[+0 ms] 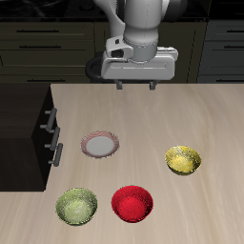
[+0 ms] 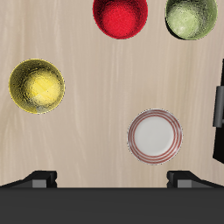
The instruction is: Place the red bowl on top of the wooden cabinet
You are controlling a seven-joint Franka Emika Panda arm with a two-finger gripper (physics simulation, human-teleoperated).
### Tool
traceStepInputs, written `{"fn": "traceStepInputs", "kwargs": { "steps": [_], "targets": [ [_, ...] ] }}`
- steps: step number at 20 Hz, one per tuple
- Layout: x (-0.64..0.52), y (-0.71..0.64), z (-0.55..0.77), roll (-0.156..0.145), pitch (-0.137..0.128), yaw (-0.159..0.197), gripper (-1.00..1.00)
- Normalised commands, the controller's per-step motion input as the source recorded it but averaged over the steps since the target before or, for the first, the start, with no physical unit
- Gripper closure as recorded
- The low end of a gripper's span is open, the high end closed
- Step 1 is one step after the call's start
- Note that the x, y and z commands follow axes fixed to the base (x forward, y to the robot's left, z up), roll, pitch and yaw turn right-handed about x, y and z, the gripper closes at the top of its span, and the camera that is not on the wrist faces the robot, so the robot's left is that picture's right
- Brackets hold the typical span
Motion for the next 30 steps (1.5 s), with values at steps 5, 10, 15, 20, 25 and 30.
{"fn": "traceStepInputs", "kwargs": {
  "steps": [5, 10, 15, 20, 25, 30],
  "targets": [
    [0.30, -0.01, 0.03, -0.017, 0.007, 0.001, -1.00],
    [0.28, -0.10, -0.01, -0.039, 0.018, 0.008, -1.00],
    [0.20, -0.14, 0.04, -0.027, -0.004, -0.013, -1.00],
    [0.26, -0.15, 0.19, -0.058, -0.030, 0.030, -1.00],
    [0.27, -0.02, 0.15, -0.010, -0.014, 0.000, -1.00],
    [0.24, -0.03, 0.09, -0.018, 0.007, -0.015, -1.00]
  ]
}}
